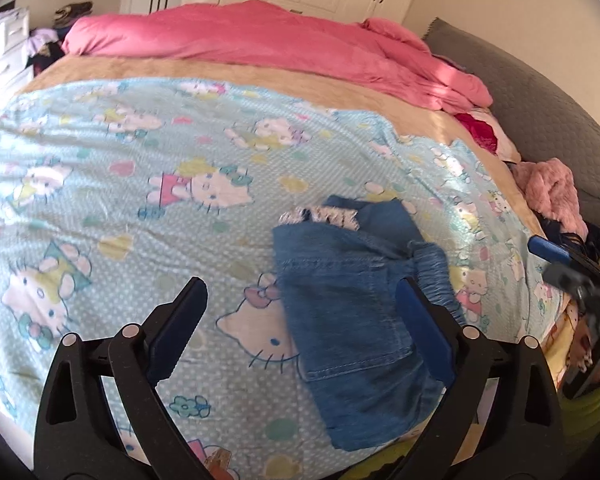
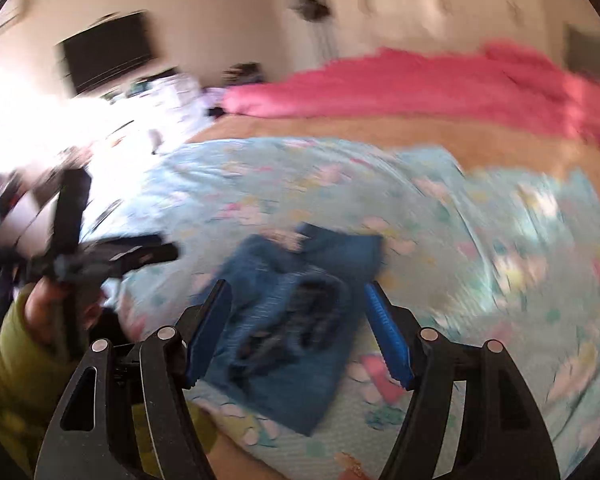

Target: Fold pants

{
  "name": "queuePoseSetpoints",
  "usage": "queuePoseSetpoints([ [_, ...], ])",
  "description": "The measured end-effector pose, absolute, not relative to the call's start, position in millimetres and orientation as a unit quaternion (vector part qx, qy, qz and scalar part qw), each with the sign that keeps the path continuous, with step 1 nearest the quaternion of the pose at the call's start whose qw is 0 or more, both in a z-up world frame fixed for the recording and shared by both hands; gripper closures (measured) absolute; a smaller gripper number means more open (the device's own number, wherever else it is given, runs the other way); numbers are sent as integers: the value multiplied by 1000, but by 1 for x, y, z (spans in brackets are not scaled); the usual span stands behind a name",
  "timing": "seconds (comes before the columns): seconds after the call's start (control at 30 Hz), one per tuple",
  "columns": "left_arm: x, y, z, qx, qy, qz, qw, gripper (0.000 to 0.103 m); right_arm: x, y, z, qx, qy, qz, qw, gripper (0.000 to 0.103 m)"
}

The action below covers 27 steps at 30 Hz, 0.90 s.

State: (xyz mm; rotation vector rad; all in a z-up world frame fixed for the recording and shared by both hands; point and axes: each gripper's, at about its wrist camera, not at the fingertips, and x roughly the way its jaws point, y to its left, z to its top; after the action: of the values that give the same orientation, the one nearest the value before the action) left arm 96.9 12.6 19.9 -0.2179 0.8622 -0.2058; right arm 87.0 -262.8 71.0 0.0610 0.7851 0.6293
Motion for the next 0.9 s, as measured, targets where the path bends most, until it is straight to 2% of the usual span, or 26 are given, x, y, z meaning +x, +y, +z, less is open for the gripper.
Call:
queuePoseSetpoints([
  [0.27,106,7,-24,-148,468,-110,864,15,123,-267,24,46,451,270,850,47],
  [0.43,112,-7,-37,-135,484,-120,856,15,143,-260,-4,44,493,269,826,53],
  [0.57,118,-16,-44,-124,488,-117,856,15,153,-256,-17,59,513,282,809,54],
  [0.73,124,-28,-46,-116,489,-124,855,36,161,-247,-27,62,525,293,797,54],
  [0.9,129,-39,-48,-104,490,-124,856,40,168,-245,-34,71,530,300,790,53],
])
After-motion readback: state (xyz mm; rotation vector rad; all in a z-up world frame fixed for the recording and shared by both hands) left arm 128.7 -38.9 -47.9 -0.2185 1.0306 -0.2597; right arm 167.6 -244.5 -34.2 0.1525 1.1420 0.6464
